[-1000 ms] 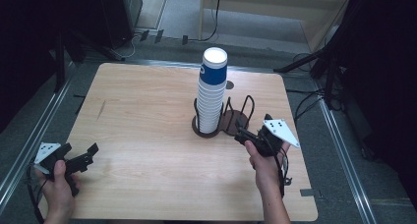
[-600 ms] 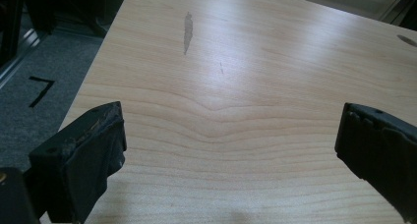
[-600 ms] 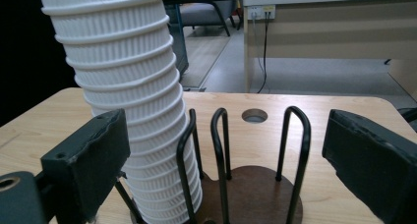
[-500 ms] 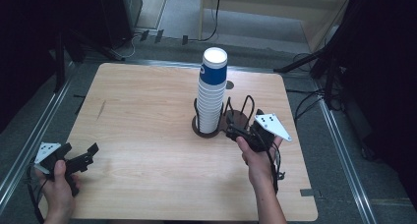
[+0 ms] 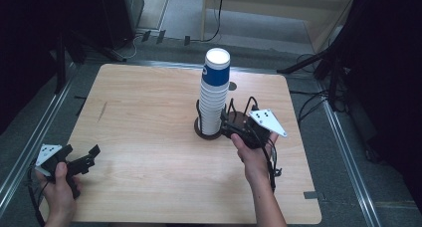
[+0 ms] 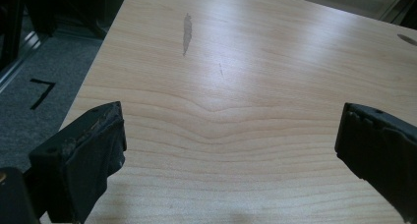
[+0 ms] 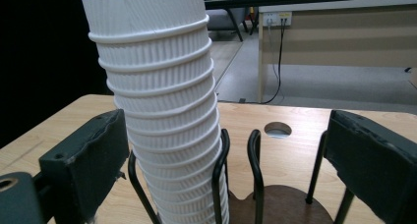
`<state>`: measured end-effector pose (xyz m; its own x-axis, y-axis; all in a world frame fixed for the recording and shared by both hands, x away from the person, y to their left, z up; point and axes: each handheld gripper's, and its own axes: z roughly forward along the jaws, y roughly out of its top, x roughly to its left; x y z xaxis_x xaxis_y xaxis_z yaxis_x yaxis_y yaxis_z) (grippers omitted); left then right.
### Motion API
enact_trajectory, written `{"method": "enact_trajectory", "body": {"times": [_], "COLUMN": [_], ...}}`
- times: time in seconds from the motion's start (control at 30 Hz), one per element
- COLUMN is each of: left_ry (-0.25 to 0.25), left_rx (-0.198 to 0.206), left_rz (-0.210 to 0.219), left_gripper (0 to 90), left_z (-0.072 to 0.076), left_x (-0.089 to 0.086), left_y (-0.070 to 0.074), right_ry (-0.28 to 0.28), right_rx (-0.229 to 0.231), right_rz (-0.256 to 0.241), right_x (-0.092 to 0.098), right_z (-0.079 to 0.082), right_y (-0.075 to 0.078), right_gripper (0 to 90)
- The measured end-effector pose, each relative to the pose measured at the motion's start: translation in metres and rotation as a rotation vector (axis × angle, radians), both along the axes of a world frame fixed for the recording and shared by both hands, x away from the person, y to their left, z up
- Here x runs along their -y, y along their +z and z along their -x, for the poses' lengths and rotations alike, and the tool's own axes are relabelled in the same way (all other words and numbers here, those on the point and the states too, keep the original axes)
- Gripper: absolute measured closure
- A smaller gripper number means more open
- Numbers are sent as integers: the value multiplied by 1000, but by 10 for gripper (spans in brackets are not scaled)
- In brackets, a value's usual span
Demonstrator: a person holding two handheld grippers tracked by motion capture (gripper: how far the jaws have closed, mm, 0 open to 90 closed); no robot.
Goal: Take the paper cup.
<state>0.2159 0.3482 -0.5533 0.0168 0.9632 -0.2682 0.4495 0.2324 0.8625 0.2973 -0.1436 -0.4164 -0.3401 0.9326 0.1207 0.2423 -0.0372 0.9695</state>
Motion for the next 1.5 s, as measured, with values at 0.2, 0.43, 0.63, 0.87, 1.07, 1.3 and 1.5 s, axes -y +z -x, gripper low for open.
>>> {"method": "enact_trajectory", "body": {"times": [0.2, 0.43, 0.63, 0.87, 1.07, 1.3, 1.5], "left_ry": [0, -1, -2, -5, -1, -2, -4], "left_rx": [1, 1, 2, -2, 1, 0, 0], "left_rz": [-5, -16, -15, -19, -28, -27, -25], "left_gripper": [0, 0, 0, 0, 0, 0, 0], "left_z": [0, 0, 0, 0, 0, 0, 0], "left_x": [1, 1, 1, 1, 3, 3, 2], "left_y": [0, 0, 0, 1, 1, 1, 1], "right_ry": [10, 5, 5, -2, -4, -13, -9], "right_rx": [5, 4, -1, -8, -2, 5, 18], "right_rz": [-15, -16, -16, -9, 5, 6, 6], "right_x": [-7, -15, -22, -27, -29, -33, -40], "right_z": [-4, -8, -11, -17, -21, -26, -31], "right_y": [5, 11, 13, 17, 25, 33, 40], "right_gripper": [29, 29, 29, 29, 29, 33, 41]}}
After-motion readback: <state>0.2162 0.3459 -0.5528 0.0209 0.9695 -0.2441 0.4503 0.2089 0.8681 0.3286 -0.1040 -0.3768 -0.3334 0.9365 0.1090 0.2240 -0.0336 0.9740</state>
